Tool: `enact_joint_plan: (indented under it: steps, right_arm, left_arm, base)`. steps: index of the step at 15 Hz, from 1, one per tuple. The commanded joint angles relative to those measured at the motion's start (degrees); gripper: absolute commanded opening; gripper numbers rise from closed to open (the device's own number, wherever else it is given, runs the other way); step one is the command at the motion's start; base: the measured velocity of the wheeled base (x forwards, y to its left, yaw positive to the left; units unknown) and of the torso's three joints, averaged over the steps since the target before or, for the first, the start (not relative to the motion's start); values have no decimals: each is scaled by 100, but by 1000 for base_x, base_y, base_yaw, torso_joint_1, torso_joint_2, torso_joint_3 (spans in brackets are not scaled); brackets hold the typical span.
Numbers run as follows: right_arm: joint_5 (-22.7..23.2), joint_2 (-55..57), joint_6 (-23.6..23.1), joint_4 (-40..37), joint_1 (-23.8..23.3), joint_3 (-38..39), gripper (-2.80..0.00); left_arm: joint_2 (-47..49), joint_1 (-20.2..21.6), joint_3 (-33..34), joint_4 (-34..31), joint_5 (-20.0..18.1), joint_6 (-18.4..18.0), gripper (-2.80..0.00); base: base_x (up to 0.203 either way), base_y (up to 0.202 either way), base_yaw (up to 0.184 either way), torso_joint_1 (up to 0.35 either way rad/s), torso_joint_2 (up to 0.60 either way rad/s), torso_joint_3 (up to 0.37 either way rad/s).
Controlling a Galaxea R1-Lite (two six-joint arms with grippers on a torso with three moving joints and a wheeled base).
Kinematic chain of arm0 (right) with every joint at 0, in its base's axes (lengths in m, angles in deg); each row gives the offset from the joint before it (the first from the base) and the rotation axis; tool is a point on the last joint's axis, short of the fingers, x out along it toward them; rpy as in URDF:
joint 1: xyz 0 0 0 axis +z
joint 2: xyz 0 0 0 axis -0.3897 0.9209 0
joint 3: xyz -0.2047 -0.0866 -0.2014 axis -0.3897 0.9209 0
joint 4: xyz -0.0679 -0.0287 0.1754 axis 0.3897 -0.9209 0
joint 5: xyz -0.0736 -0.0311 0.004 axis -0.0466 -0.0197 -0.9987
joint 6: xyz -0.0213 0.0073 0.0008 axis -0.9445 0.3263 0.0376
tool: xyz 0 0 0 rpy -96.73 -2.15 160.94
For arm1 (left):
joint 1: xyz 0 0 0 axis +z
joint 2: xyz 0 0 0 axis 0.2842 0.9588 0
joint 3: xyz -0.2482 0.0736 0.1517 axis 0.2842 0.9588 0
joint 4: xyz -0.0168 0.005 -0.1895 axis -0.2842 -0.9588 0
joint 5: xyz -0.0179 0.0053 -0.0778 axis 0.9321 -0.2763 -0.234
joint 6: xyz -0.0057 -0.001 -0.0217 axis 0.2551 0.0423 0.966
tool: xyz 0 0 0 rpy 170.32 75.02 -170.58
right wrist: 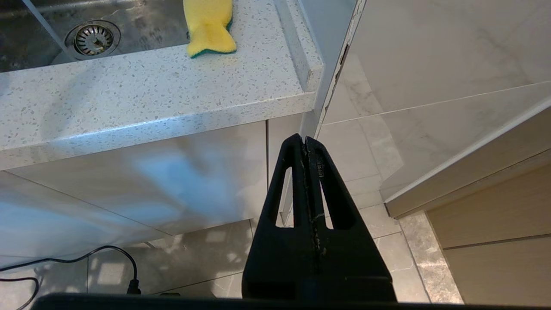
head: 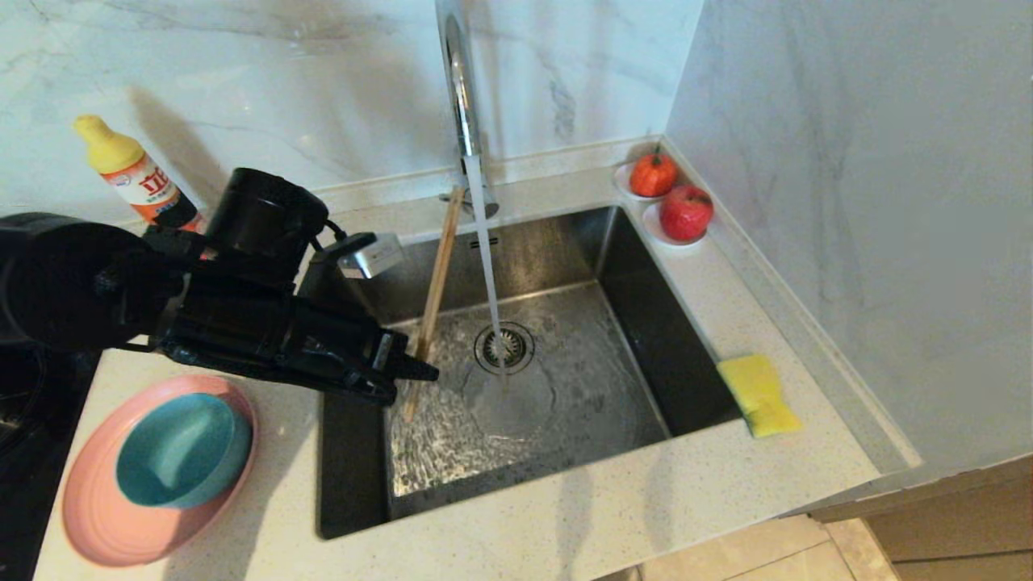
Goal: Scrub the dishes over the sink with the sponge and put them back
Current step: Rinse the chopsticks
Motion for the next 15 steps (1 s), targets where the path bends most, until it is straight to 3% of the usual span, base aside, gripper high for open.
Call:
enact_joint_plan:
  steps: [1,5,7,8,15]
  right_arm:
    - [1,2,2,2,1,0,-280]
    - [1,2,2,2,1,0,-280]
    - [1,2,2,2,1,0,-280]
    - [1,2,2,2,1,0,-280]
    - [1,2,2,2,1,0,-280]
  left_arm:
    - [264,-139,70,20,12,11,-280]
    - [494,-228,542,1172,260,24,-280]
    - [568,-260,868,2202,345,319,-280]
    - [589,-271,913,2357,370,463,-280]
    - [865,-271,685,2390,362,481,-280]
  base:
    - [0,0,0,0,0,0]
    - [0,0,0,0,0,0]
    - [0,0,0,0,0,0]
    - [0,0,0,0,0,0]
    - [0,0,0,0,0,0]
